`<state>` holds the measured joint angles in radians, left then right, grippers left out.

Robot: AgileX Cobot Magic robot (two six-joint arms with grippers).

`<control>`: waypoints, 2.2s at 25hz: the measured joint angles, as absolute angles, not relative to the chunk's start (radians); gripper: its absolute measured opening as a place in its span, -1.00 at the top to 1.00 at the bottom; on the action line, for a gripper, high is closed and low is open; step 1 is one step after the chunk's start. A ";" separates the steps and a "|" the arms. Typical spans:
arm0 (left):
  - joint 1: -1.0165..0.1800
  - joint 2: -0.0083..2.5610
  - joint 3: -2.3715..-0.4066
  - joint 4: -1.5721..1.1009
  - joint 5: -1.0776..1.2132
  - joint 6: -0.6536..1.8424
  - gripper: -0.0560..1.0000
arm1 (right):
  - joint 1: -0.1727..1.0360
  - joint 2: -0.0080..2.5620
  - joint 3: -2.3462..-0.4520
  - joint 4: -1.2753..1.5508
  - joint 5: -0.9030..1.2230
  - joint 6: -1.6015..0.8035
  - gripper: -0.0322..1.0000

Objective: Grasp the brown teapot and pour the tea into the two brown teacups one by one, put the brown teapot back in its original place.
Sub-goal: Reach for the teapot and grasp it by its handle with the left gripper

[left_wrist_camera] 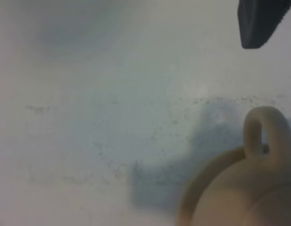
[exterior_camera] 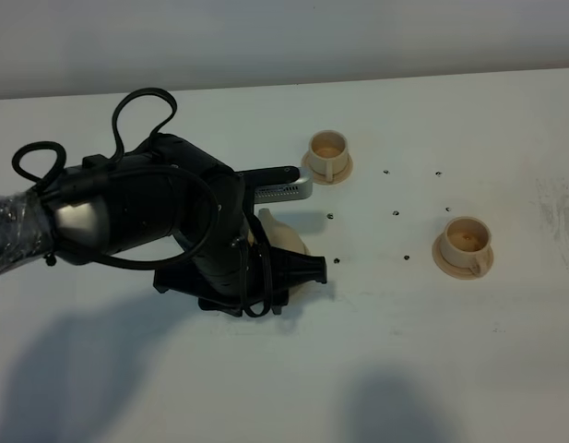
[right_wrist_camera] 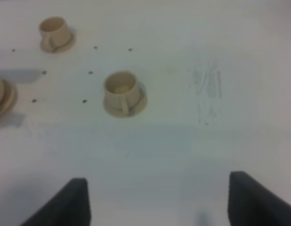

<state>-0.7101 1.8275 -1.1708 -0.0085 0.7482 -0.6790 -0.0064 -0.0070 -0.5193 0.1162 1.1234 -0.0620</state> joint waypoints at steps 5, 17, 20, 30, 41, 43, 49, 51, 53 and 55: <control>-0.695 1.832 -1.172 0.013 0.723 -0.712 0.10 | -0.006 -0.007 -0.519 0.116 1.123 -0.062 -0.21; -0.680 1.912 -1.227 0.013 0.710 -0.717 0.10 | -0.006 -0.007 -0.519 0.116 1.123 -0.062 -0.21; -0.680 1.917 -1.231 0.013 0.707 -0.715 0.10 | -0.006 -0.007 -0.519 0.116 1.123 -0.062 -0.21; -0.680 1.952 -1.233 0.000 0.713 -0.659 0.10 | -0.006 -0.007 -0.519 0.116 1.123 -0.062 -0.21; -0.674 1.952 -1.233 0.016 0.744 -0.575 0.10 | -0.006 -0.007 -0.519 0.116 1.123 -0.062 -0.21; -0.674 1.952 -1.233 0.023 0.746 -0.572 0.10 | -0.006 -0.007 -0.519 0.116 1.123 -0.062 -0.21; -0.666 1.952 -1.233 0.030 0.762 -0.571 0.10 | -0.006 -0.007 -0.519 0.116 1.123 -0.062 -0.21; -0.666 1.952 -1.233 0.032 0.767 -0.571 0.09 | -0.006 -0.007 -0.519 0.116 1.123 -0.062 -0.21; -0.663 1.952 -1.233 0.037 0.770 -0.571 0.10 | -0.006 -0.007 -0.519 0.116 1.123 -0.062 -0.21; -0.657 1.952 -1.233 0.042 0.775 -0.571 0.10 | -0.006 -0.007 -0.519 0.116 1.123 -0.062 -0.21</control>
<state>-0.6570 1.9525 -1.2328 0.0417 0.7753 -0.5709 -0.0064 -0.0070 -0.5193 0.1162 1.1234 -0.0620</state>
